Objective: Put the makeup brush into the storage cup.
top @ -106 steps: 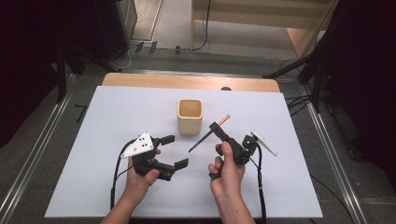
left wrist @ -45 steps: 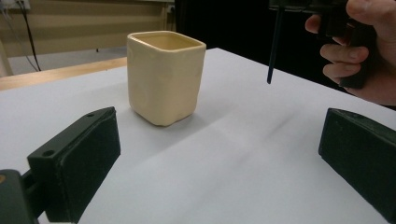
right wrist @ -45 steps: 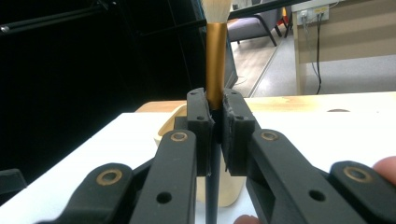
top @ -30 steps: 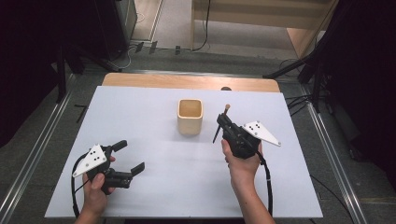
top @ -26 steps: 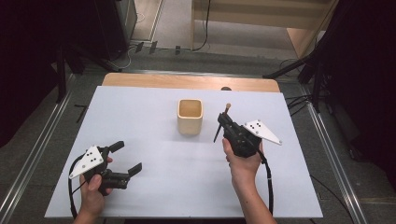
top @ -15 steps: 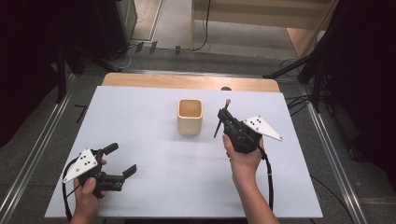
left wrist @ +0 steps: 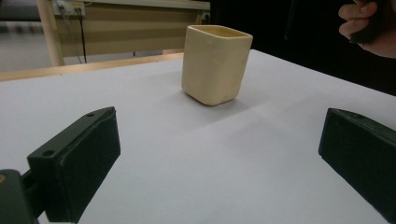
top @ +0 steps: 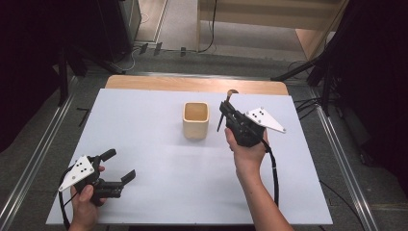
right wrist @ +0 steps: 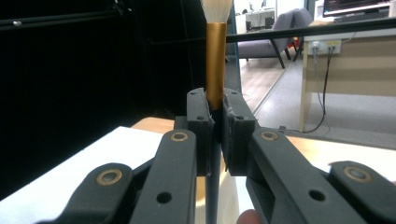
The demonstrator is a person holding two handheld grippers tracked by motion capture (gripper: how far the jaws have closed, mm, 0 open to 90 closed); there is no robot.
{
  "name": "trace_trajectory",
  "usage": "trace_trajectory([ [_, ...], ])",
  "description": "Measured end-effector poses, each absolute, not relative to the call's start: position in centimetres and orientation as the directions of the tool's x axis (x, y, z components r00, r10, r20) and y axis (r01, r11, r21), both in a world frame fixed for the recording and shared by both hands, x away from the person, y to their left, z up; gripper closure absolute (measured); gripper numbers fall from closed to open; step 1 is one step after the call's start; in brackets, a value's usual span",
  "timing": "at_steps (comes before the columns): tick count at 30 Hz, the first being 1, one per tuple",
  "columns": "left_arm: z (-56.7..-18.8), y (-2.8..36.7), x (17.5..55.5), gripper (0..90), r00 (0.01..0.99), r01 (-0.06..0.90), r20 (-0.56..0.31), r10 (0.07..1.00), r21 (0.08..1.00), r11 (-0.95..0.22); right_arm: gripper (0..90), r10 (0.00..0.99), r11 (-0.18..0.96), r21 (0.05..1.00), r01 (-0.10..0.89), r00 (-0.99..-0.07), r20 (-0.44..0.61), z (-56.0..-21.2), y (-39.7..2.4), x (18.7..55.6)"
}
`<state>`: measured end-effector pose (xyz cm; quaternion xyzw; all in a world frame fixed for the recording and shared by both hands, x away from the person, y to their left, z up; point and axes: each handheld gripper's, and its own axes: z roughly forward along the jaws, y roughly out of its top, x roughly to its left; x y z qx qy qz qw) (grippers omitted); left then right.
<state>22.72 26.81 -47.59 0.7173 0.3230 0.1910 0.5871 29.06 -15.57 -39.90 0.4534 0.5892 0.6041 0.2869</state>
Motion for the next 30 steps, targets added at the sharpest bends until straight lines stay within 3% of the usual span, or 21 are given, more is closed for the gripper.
trace_trajectory([
  [30, -47.8, 26.0, 22.9, 0.0, 0.723, 0.219, -0.096, 0.684, 0.971, -0.095, 84.2, 0.86, -0.12, 0.978, 0.173, -0.474, 0.189, -39.2, -12.8, 33.5],
])
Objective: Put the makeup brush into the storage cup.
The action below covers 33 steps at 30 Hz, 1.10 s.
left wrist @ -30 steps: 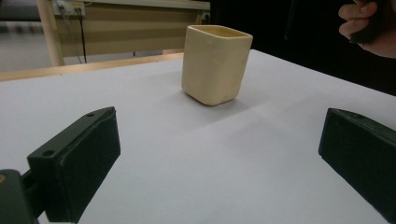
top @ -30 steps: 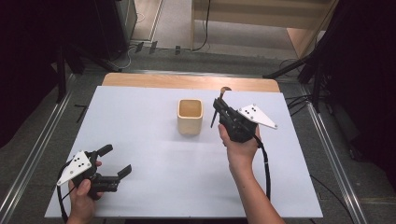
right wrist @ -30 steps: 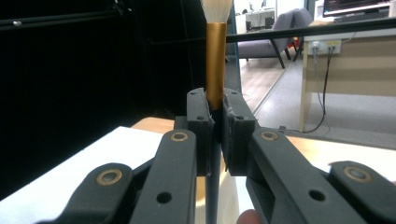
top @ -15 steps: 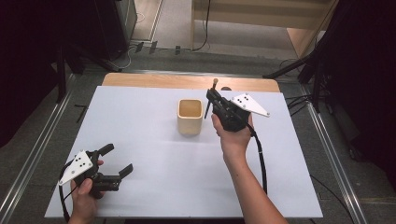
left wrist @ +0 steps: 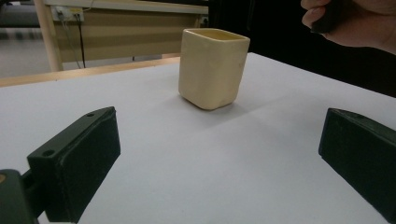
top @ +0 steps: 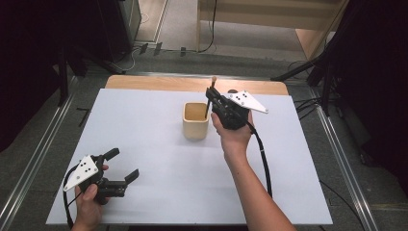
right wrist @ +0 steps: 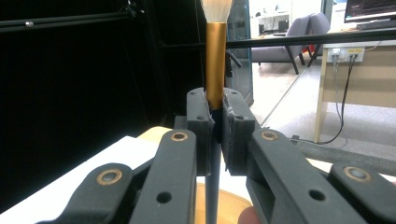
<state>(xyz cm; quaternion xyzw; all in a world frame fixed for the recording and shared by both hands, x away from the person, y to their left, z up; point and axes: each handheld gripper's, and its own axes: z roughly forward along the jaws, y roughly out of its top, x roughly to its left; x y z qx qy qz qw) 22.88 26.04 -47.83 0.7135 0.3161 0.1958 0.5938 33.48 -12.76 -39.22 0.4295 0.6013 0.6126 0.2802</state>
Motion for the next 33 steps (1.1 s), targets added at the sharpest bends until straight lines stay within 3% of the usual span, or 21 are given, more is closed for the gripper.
trace_trajectory([
  [33, -47.9, 26.0, 22.9, 0.0, 0.72, 0.204, -0.074, 0.69, 0.973, -0.109, 84.2, 0.867, -0.059, 0.968, 0.246, -0.468, 0.171, -42.8, -10.9, 35.3],
])
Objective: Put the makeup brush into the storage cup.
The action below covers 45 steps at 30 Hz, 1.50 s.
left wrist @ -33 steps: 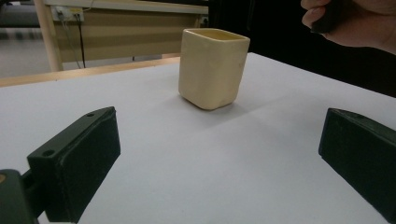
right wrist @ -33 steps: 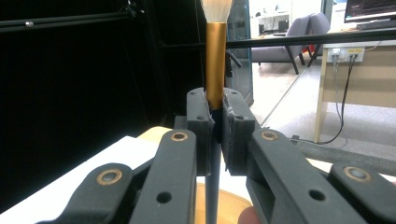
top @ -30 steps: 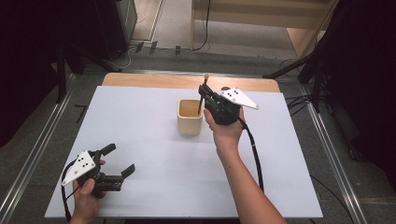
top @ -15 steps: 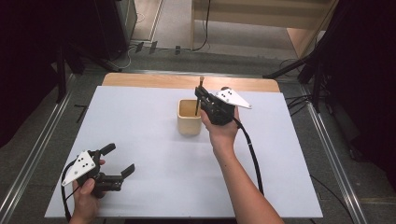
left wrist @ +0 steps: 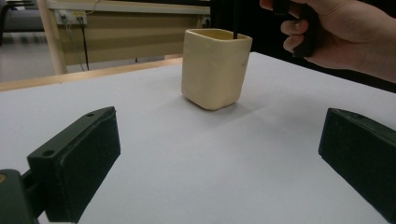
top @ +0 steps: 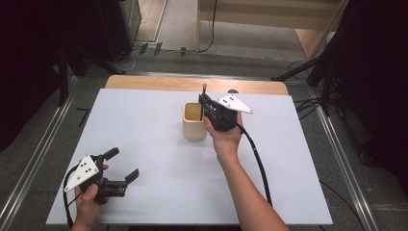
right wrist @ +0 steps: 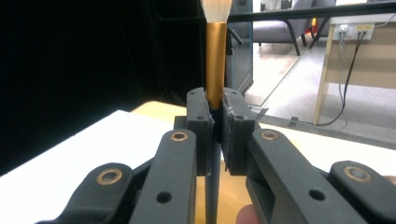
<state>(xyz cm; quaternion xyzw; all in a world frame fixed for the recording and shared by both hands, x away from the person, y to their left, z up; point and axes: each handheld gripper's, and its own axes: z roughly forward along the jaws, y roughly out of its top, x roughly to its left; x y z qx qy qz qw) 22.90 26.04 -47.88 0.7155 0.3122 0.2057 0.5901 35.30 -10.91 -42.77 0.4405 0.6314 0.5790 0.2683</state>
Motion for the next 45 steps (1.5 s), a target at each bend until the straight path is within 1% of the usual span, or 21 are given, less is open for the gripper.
trace_trajectory([
  [3, -47.9, 26.0, 22.9, 0.0, 0.72, 0.204, -0.072, 0.69, 0.973, -0.111, 84.2, 0.867, -0.039, 0.968, 0.247, -0.473, 0.156, -43.1, -10.7, 35.3],
  [9, -47.9, 26.1, 22.9, 0.0, 0.719, 0.203, -0.072, 0.692, 0.973, -0.111, 84.2, 0.871, -0.047, 0.962, 0.269, -0.46, 0.172, -44.2, -10.9, 35.5],
  [15, -47.9, 26.0, 23.0, 0.0, 0.718, 0.203, -0.067, 0.693, 0.972, -0.117, 84.2, 0.878, -0.003, 0.959, 0.284, -0.458, 0.139, -45.3, -10.6, 35.4],
  [22, -47.9, 26.0, 22.9, 0.0, 0.716, 0.203, -0.066, 0.695, 0.972, -0.117, 82.8, 0.873, 0.012, 0.946, 0.323, -0.464, 0.147, -46.3, -10.5, 35.2],
  [23, -47.8, 26.0, 22.9, 0.0, 0.717, 0.204, -0.066, 0.694, 0.972, -0.118, 78.4, 0.873, 0.01, 0.945, 0.327, -0.465, 0.151, -46.3, -10.5, 35.2],
  [24, -47.8, 26.0, 22.9, 0.0, 0.718, 0.203, -0.064, 0.693, 0.972, -0.12, 71.9, 0.87, 0.01, 0.941, 0.339, -0.467, 0.159, -46.3, -10.6, 35.1],
  [26, -47.8, 26.0, 22.9, 0.0, 0.72, 0.202, -0.062, 0.691, 0.971, -0.124, 64.7, 0.853, 0.0, 0.94, 0.341, -0.491, 0.178, -46.0, -11.0, 34.9],
  [27, -47.8, 26.0, 22.9, 0.0, 0.72, 0.203, -0.062, 0.691, 0.971, -0.124, 56.6, 0.851, -0.003, 0.944, 0.331, -0.495, 0.176, -45.8, -11.1, 34.8],
  [28, -47.8, 26.0, 22.9, 0.0, 0.72, 0.203, -0.062, 0.692, 0.971, -0.124, 43.9, 0.857, 0.001, 0.946, 0.323, -0.488, 0.165, -45.6, -11.2, 34.6],
  [30, -47.8, 26.0, 22.9, 0.0, 0.72, 0.203, -0.062, 0.692, 0.971, -0.124, 22.8, 0.861, -0.005, 0.943, 0.332, -0.478, 0.173, -45.3, -11.4, 34.5],
  [31, -47.8, 26.0, 22.9, 0.0, 0.72, 0.203, -0.062, 0.691, 0.971, -0.125, 15.2, 0.864, -0.005, 0.941, 0.339, -0.473, 0.175, -45.1, -11.5, 34.4],
  [32, -47.8, 26.0, 22.9, 0.0, 0.721, 0.203, -0.063, 0.69, 0.971, -0.124, 12.1, 0.864, -0.003, 0.94, 0.342, -0.472, 0.174, -45.0, -11.7, 34.4],
  [34, -47.8, 25.9, 22.9, 0.0, 0.721, 0.203, -0.062, 0.691, 0.971, -0.124, 1.7, 0.858, 0.009, 0.942, 0.335, -0.487, 0.165, -44.9, -12.1, 34.1],
  [35, -47.8, 25.9, 22.9, 0.0, 0.721, 0.203, -0.061, 0.69, 0.971, -0.126, 0.0, 0.855, 0.011, 0.943, 0.334, -0.492, 0.164, -44.8, -12.2, 33.9],
  [37, -47.7, 25.9, 22.8, 0.0, 0.722, 0.201, -0.059, 0.69, 0.971, -0.127, 0.0, 0.842, 0.019, 0.948, 0.319, -0.516, 0.157, -44.8, -12.7, 33.5],
  [45, -47.7, 25.8, 22.8, 0.0, 0.723, 0.198, -0.056, 0.688, 0.972, -0.128, 0.0, 0.843, 0.025, 0.954, 0.298, -0.519, 0.141, -44.6, -14.5, 31.8],
])
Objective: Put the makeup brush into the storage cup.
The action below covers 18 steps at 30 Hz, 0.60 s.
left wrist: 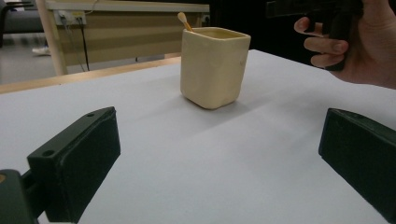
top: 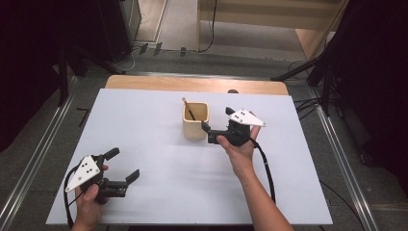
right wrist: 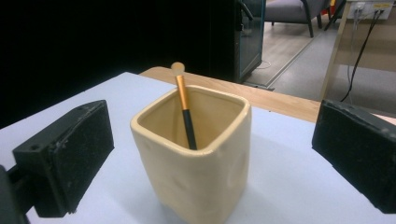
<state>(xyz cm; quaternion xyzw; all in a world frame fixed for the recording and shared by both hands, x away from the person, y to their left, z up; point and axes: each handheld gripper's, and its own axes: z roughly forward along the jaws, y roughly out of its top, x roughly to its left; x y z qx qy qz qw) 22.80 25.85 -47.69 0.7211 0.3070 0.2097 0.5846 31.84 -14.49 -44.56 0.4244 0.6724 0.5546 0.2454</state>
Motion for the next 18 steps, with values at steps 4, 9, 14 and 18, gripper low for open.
trace_trajectory([
  [4, -47.7, 25.8, 22.8, 0.0, 0.723, 0.196, -0.056, 0.688, 0.972, -0.127, 0.0, 0.846, 0.028, 0.957, 0.289, -0.517, 0.131, -44.6, -15.6, 30.9],
  [9, -47.7, 25.8, 22.8, 0.0, 0.722, 0.197, -0.056, 0.689, 0.972, -0.127, 0.0, 0.849, 0.033, 0.958, 0.286, -0.514, 0.124, -45.0, -16.9, 29.8],
  [14, -47.7, 25.8, 22.8, 0.0, 0.722, 0.198, -0.056, 0.689, 0.972, -0.128, 0.0, 0.854, 0.022, 0.955, 0.295, -0.503, 0.136, -45.7, -18.1, 28.8],
  [18, -47.7, 25.8, 22.7, 0.0, 0.722, 0.196, -0.056, 0.69, 0.972, -0.126, 0.0, 0.858, 0.024, 0.953, 0.301, -0.496, 0.135, -46.2, -19.0, 28.0],
])
